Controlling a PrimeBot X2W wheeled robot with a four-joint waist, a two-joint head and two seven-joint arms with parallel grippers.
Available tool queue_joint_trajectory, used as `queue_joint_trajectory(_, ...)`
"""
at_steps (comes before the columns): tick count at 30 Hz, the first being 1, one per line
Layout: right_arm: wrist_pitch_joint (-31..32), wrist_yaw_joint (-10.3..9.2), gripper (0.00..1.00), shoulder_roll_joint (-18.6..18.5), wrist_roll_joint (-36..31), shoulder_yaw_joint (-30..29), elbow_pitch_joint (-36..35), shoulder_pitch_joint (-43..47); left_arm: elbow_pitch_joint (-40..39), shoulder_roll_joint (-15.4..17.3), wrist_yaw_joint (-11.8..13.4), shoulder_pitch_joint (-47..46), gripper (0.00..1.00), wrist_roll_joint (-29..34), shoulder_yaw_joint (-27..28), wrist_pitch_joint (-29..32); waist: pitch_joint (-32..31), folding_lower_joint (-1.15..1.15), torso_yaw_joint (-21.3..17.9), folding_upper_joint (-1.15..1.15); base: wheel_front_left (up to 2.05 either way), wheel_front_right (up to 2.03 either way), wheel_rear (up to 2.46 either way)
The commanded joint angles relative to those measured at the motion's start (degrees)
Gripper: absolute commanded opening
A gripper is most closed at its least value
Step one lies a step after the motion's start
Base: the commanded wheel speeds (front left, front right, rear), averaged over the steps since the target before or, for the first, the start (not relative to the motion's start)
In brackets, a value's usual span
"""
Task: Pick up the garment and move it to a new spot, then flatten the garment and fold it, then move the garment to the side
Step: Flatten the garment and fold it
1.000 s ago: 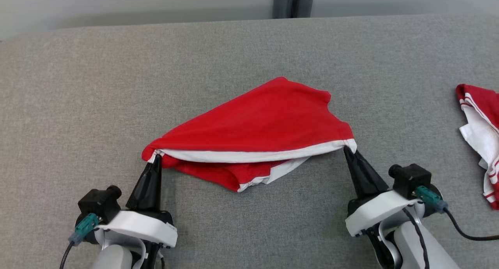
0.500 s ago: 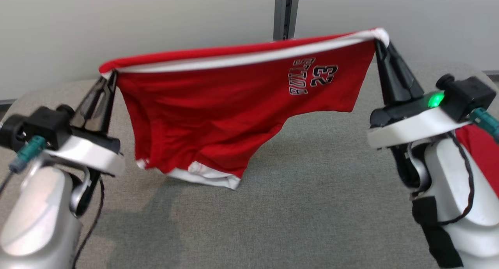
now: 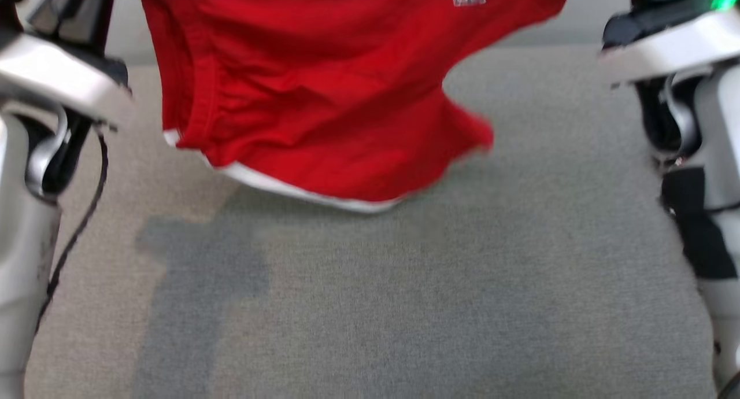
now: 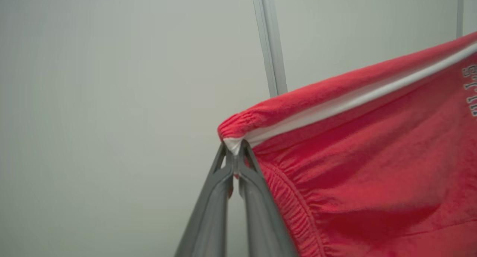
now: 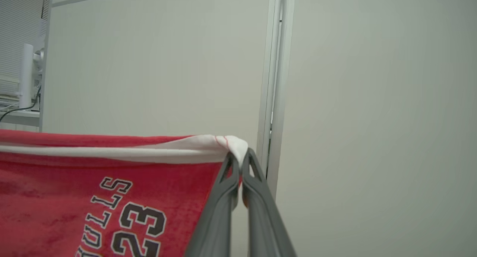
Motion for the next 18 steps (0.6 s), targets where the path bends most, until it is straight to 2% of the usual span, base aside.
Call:
queue_joint_trajectory(1,-0.1,-0.18,0.0,-1.0,-0.5,-0.4,0.7,-1.7,0.9,-0.1,0.1,-2.2,0.0,0.1,0.2,-0.3,5.3,0.0,0.4,0.0,0.0,0.0,0.0)
queue_joint_trajectory(7,-0.4,-0.19,0.0,-3.2,-5.0,-3.6,7.1,-15.7,8.7,-2.3,0.6,-16.7,0.0,4.3,-2.0,-4.3,13.0,0.0,0.7,0.0,0.0,0.0,0.0)
queue_joint_trajectory(12,-0.4,-0.31,0.0,-4.3,-9.6,-8.2,8.8,-25.5,15.9,-4.0,1.0,-27.7,0.0,7.5,-3.2,-10.3,15.9,0.0,0.8,0.0,0.0,0.0,0.0)
queue_joint_trajectory(15,-0.4,-0.37,0.0,-4.5,-11.1,-10.8,8.9,-28.0,19.3,-5.6,0.9,-31.2,0.0,7.8,-3.2,-12.2,17.1,0.0,1.1,0.0,0.0,0.0,0.0)
queue_joint_trajectory(18,-0.4,-0.38,0.0,-3.6,-11.1,-11.6,9.2,-24.5,23.2,-6.5,0.8,-28.6,0.0,7.2,-3.9,-13.0,17.3,0.0,0.9,0.0,0.0,0.0,0.0)
